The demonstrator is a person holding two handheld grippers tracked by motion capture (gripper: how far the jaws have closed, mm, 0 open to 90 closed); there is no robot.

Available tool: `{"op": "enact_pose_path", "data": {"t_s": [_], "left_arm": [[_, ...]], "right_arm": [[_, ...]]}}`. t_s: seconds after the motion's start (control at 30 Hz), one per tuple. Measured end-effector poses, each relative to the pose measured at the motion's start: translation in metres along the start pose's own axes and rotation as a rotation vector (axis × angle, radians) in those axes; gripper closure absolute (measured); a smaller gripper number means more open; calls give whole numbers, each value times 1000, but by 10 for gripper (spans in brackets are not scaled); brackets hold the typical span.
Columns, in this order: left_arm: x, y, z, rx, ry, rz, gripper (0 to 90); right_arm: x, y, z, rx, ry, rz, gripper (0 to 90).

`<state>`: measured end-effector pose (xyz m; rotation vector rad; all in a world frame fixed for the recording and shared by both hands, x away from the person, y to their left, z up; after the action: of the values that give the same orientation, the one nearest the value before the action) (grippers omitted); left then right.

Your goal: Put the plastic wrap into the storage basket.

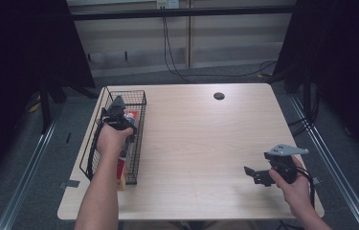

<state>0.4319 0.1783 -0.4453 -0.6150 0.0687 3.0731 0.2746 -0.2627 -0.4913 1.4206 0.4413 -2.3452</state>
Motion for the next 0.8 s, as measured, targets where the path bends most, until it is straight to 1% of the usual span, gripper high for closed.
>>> {"op": "enact_pose_path", "data": {"t_s": [0.03, 0.1, 0.13, 0.17, 0.3, 0.33, 0.43, 0.5, 0.53, 0.6, 0.63, 0.67, 0.7, 0.73, 0.77, 0.8], "left_arm": [[0, 0, 0, 0, 0, 0, 360], [0, 0, 2, 23, 2, 10, 342], [0, 0, 2, 24, 8, 5, 333], [-1, 0, 4, 30, 23, 18, 319], [-2, 0, 7, 44, 29, 26, 288], [-3, 0, 10, 52, 26, 26, 288], [-5, 1, 16, 62, 47, 32, 257], [-6, 1, 18, 63, 57, 30, 243], [-8, 2, 23, 69, 66, 23, 239], [-10, 4, 28, 82, 76, 25, 231], [-10, 4, 28, 82, 76, 25, 225], [-12, 6, 33, 86, 89, 15, 218], [-12, 6, 33, 86, 89, 15, 214], [-14, 6, 38, 95, 107, 10, 213], [-15, 8, 40, 103, 114, 18, 211], [-15, 8, 40, 103, 114, 18, 209]], "right_arm": [[0, 0, 0, 0, -1, 3, 34], [0, 0, 0, 1, 0, 3, 34], [0, 0, 0, 1, 1, 0, 34], [0, 0, 0, 0, 0, -1, 34], [0, -1, -1, -1, -2, 3, 34], [0, -2, -1, -2, -1, 6, 34], [-1, -3, -2, -3, -3, 7, 34], [0, -3, -2, -6, -6, 12, 34], [0, -3, -2, -4, -5, 11, 34], [0, -4, -3, -5, -4, 7, 34], [0, -4, -3, -4, -5, 6, 34], [0, -4, -3, -8, -7, 4, 34], [0, -4, -3, -8, -7, 5, 34], [0, -4, -3, -8, -7, 7, 34], [0, -4, -3, -8, -1, 10, 34], [0, -4, -3, -8, -1, 10, 34]]}}
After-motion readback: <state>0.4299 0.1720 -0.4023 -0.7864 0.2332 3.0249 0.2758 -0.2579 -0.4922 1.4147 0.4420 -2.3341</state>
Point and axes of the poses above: each handheld gripper's, and its own axes: z roughly backward along the jaws, x roughly out of its underside, y roughly to its right, the point moved 5 cm from there along -z, roughly forward along the jaws, and after that the axes turned 13 degrees about y, right-handed, at the moved point
